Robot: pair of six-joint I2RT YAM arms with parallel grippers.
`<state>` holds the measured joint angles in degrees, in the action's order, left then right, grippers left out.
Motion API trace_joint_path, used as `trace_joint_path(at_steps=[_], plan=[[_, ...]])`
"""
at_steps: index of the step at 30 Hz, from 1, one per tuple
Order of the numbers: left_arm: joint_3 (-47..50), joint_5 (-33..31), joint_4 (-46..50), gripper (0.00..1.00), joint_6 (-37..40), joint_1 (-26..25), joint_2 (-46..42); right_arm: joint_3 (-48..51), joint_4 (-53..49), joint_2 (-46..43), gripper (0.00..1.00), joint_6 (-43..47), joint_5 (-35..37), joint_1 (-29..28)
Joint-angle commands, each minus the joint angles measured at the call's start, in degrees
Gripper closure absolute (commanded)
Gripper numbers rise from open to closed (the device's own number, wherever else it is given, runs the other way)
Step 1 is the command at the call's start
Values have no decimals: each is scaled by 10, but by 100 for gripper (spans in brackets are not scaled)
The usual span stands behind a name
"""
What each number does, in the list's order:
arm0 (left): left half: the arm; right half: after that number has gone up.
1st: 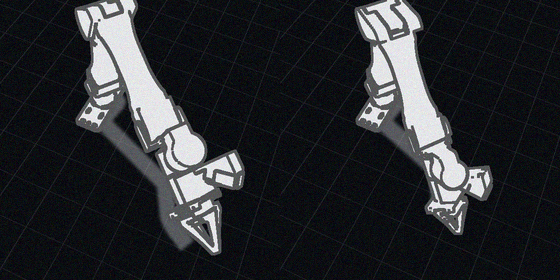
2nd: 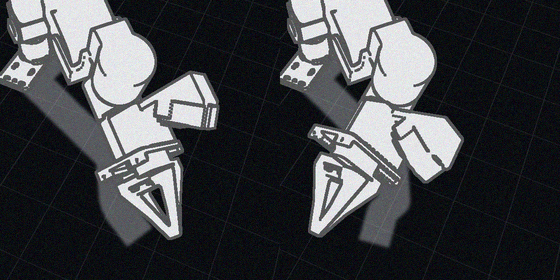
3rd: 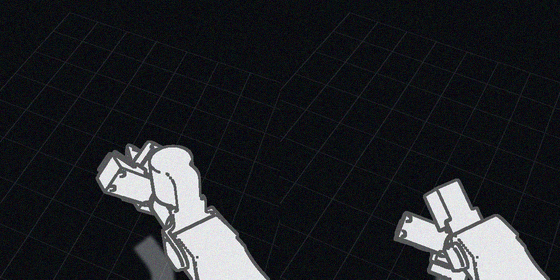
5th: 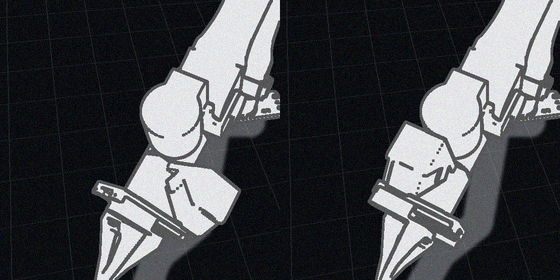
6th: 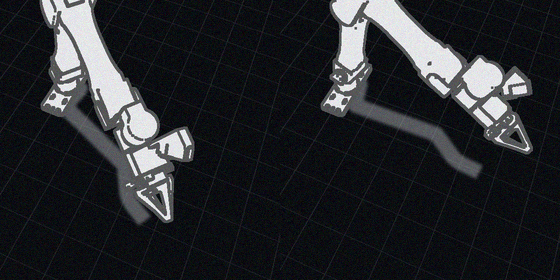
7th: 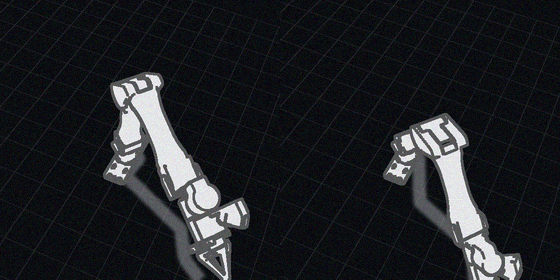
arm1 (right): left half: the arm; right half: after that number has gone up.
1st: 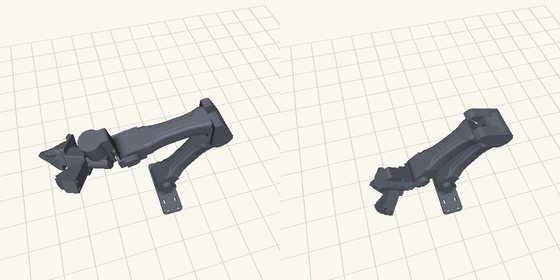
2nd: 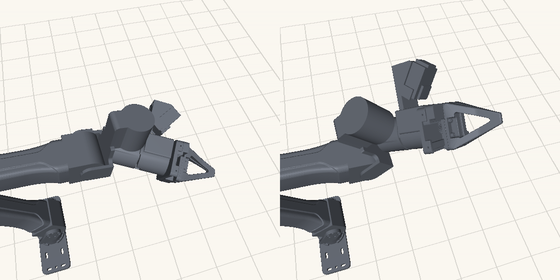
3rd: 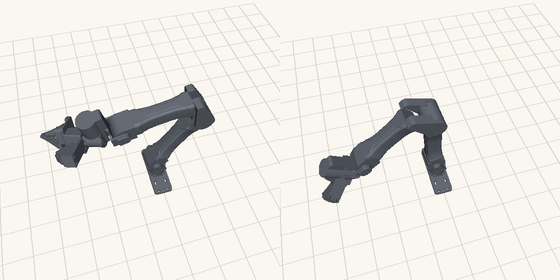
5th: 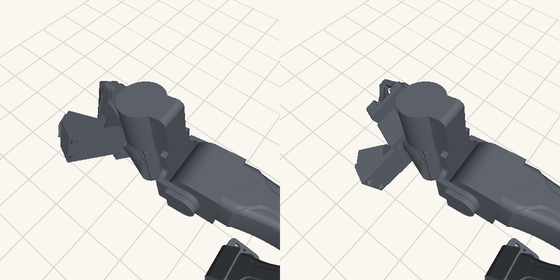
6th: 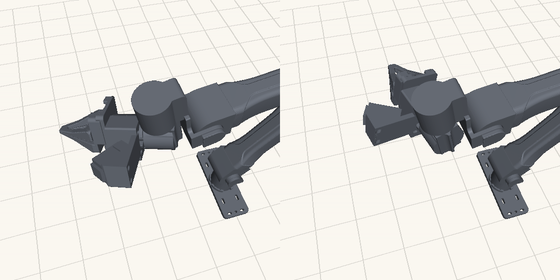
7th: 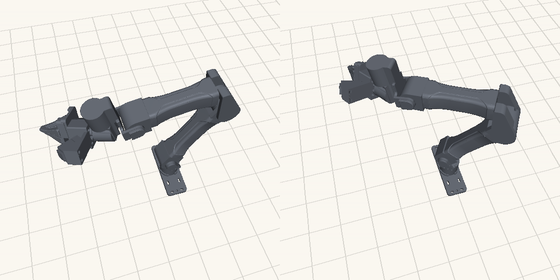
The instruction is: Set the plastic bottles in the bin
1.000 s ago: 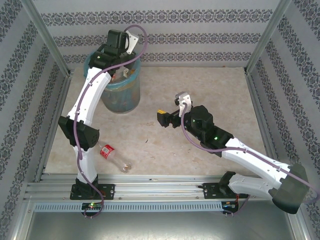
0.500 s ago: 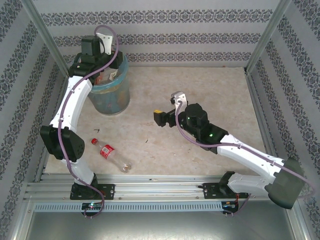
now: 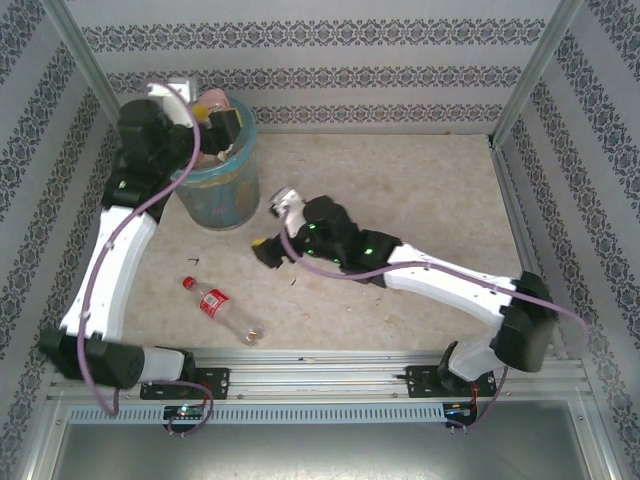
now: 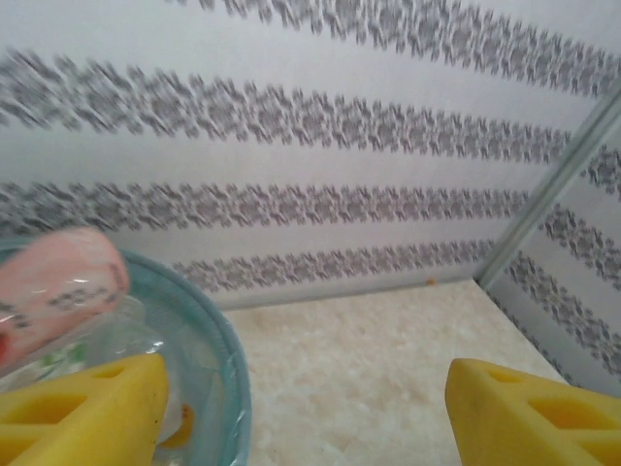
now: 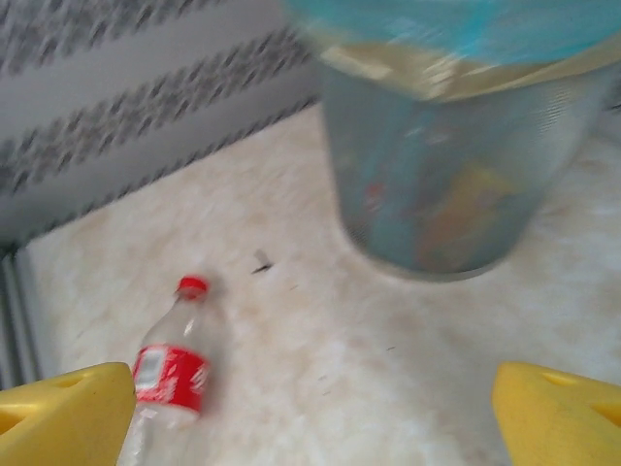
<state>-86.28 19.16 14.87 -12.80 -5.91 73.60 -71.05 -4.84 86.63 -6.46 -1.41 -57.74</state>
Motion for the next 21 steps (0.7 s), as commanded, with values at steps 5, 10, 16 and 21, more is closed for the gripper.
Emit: trace_joint_path(at_steps=[5,10,16,21], plan=[[170,-184,-21,24,30,5,-163,-103,-135,144,5,37,-34,-76],[286,-300,-52,19,72,5,-254,-170,-188,232,6,31,-31,-107],[366,-377,-102,17,98,5,-313,-230,-239,310,10,29,-39,-128],[400,-439,-149,16,113,5,-352,-270,-264,361,10,23,-37,-141]])
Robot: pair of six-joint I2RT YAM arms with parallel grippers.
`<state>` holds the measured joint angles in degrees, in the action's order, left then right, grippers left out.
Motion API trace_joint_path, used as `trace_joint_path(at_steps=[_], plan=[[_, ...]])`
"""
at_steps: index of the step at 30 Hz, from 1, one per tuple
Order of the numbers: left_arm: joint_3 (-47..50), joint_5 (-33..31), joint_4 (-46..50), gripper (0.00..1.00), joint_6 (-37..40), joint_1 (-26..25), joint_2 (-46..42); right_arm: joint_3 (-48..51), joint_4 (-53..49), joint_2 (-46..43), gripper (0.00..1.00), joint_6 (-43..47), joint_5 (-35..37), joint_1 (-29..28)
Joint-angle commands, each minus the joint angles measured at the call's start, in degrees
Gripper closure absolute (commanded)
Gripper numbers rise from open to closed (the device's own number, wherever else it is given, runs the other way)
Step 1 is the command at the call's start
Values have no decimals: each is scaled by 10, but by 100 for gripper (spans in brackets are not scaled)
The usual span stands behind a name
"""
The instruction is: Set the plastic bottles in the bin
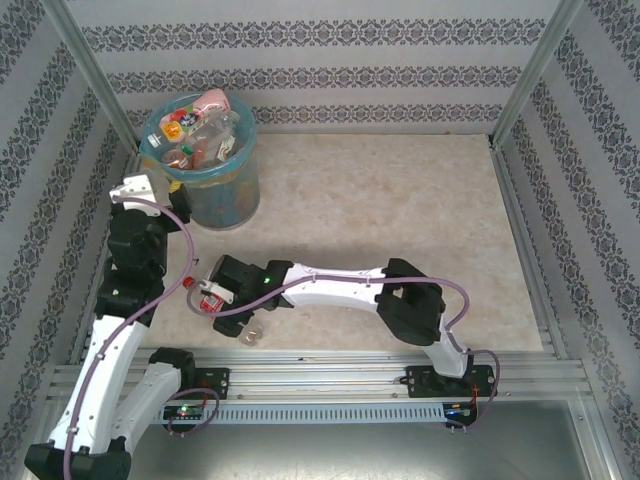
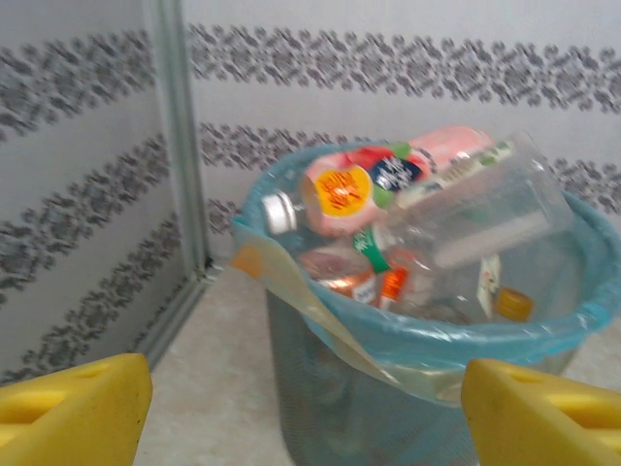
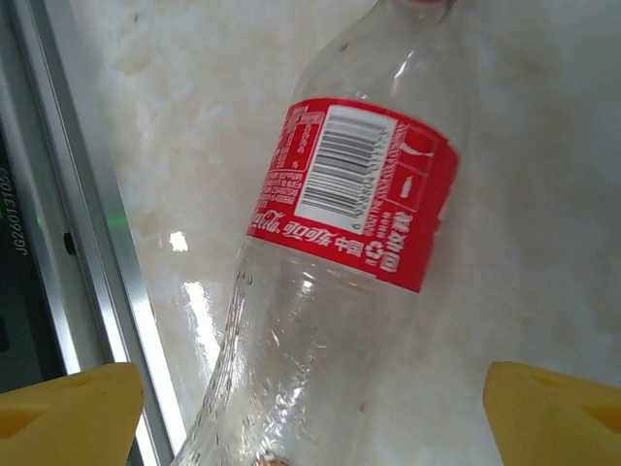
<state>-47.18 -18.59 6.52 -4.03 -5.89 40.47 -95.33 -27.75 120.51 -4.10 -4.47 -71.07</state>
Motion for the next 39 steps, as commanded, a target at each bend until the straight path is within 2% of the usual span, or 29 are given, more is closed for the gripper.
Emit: trace_joint_path(at_steps=[1,9,15,16,19,27,33,39], plan=[[10,-75,-73,16,30,5,-28,-34,-38,31,10,-4,-6,-8],[29,-134,-118,16,76,5,-72,-74,-71,87,16,-26,12,-6],[12,-115,-106,16,89,4,-60,-77,-87,89,34,-33,4,14],[7,-110,-103,16,87,5,-57,-71,-85,83,39,-34,1,18],[-19,-75,-74,16,78,5,-39,-35,-65,47,49,-38,-2,30],[-152,139,97,14,14,5,70,141,39,-120,58,-61,24,65],[-216,337,121,14,-76,5,137,260,107,-260,61,-76,75,90],[-232,517,64,16,-181,5,186,318,161,-376,62,-65,125,113]])
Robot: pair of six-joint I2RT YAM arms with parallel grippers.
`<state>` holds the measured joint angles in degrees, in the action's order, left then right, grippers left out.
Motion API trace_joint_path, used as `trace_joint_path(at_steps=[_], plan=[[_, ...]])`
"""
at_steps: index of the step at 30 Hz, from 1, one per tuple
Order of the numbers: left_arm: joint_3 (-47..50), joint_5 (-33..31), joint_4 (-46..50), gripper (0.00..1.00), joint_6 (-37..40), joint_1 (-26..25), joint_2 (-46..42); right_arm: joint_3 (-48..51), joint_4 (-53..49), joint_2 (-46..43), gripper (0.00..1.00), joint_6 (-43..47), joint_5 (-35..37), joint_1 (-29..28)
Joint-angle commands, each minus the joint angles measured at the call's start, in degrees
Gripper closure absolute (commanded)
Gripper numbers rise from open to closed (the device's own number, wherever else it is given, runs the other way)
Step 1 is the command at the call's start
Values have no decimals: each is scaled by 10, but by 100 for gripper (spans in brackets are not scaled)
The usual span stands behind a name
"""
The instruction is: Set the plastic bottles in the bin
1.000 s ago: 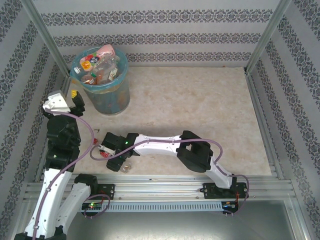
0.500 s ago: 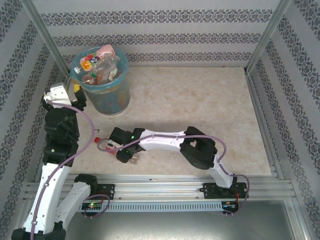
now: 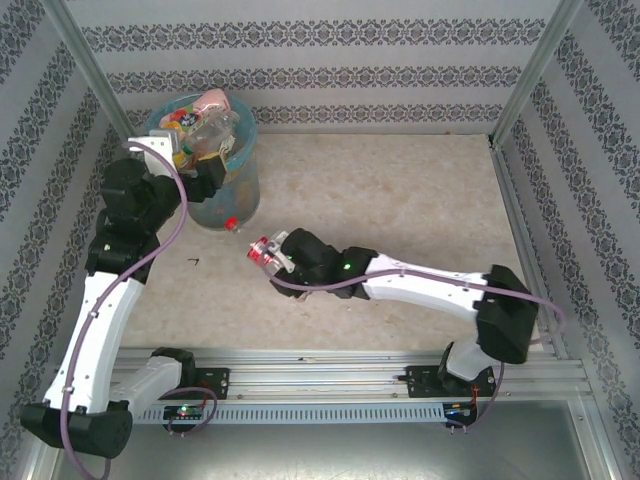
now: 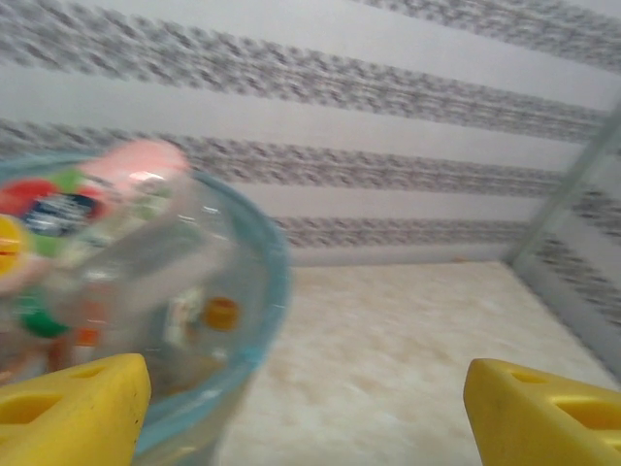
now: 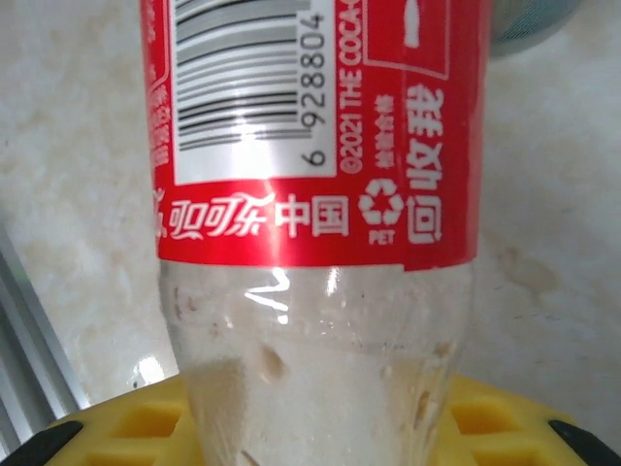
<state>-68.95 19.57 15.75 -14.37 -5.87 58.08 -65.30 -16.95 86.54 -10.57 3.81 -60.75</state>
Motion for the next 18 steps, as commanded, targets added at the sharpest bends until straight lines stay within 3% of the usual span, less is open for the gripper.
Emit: trace_joint_path(at_steps=[1,4,11,18], plan=[[-14,163,-41,17,-94,4,16,24,63,-54,62,3,48,14],[-11,209,-61,18,-125,4,29,33,89,-90,62,10,53,29],[6,250,-85,19,-165,4,46,30,133,-121,62,26,51,39],[27,274,-129,28,-199,1,59,28,164,-116,62,28,15,39]])
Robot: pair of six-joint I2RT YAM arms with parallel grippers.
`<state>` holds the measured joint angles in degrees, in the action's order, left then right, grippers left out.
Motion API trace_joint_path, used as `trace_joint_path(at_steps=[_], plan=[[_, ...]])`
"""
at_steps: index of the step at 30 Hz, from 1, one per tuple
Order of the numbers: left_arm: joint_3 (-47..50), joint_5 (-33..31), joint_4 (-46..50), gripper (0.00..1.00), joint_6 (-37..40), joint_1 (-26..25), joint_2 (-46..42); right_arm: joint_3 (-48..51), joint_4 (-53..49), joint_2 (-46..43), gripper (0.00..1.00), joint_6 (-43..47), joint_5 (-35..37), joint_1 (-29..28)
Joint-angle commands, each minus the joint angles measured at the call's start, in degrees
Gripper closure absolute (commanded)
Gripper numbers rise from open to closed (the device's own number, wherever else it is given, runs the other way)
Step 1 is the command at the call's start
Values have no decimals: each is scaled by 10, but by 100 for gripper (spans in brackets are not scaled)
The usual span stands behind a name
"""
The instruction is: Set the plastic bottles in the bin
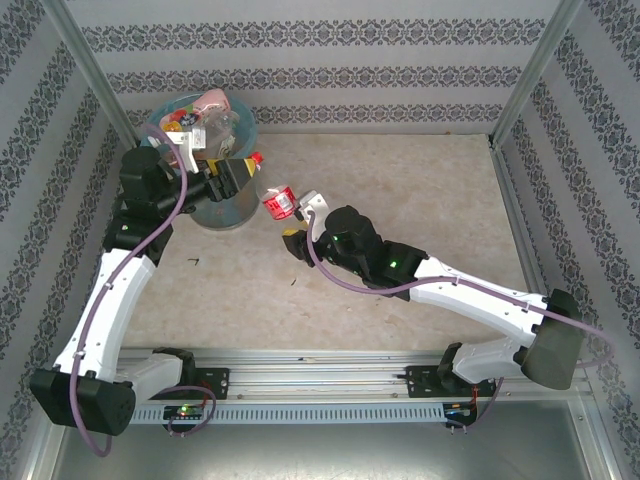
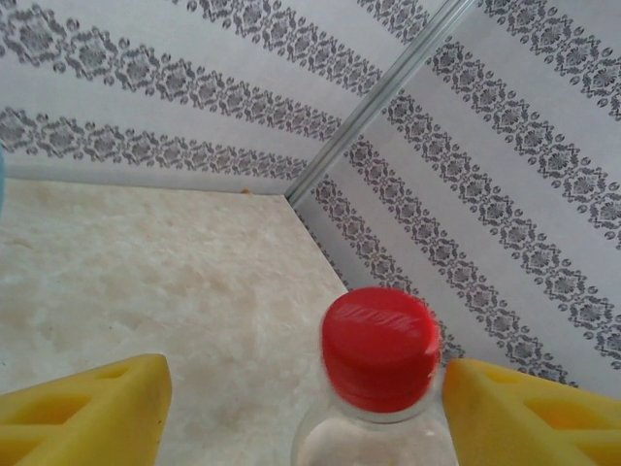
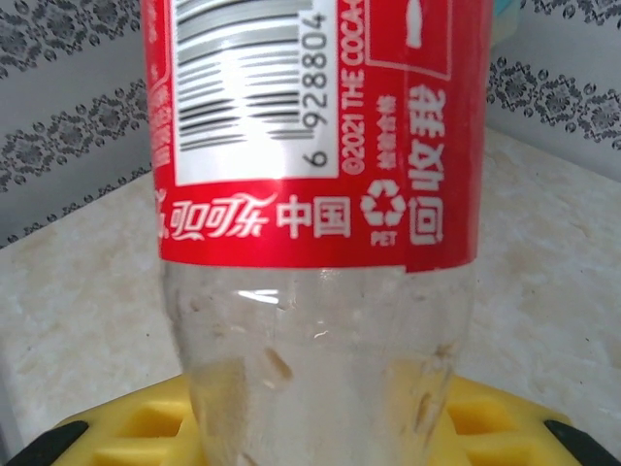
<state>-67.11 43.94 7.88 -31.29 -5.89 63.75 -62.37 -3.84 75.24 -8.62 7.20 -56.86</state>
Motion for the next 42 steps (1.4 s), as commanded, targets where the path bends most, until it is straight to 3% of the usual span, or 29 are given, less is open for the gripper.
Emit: trace_joint_path(at_steps=[1,3,6,11,13,17,19,20,23,31,38,42], plan=[[8,36,-52,29,-31,-1,5,-3,34,-1,62,11,-21,0],[6,46,-50,32,-30,-4,11,-2,41,1,62,10,-28,0],[5,55,-44,44,-24,-8,21,-9,45,8,62,11,-41,0],[4,55,-48,45,-24,-12,25,-14,44,17,62,12,-52,0],[4,56,-50,49,-23,-13,27,-14,43,19,61,12,-53,0],[-4,39,-55,79,-17,-13,27,-15,43,19,57,15,-48,0],[-17,14,-57,98,-11,-13,23,-17,43,18,43,15,-39,0],[-26,-5,-60,100,-8,-13,21,-17,43,16,33,15,-29,0],[-68,-69,-60,100,15,-13,18,-19,46,11,2,20,5,0],[-178,-295,-79,100,101,-10,26,-4,55,-19,2,40,54,2],[-253,-392,-95,100,246,-10,99,-4,46,-32,2,61,54,9],[-270,-409,-96,100,298,-9,129,-3,41,-34,2,63,56,10]])
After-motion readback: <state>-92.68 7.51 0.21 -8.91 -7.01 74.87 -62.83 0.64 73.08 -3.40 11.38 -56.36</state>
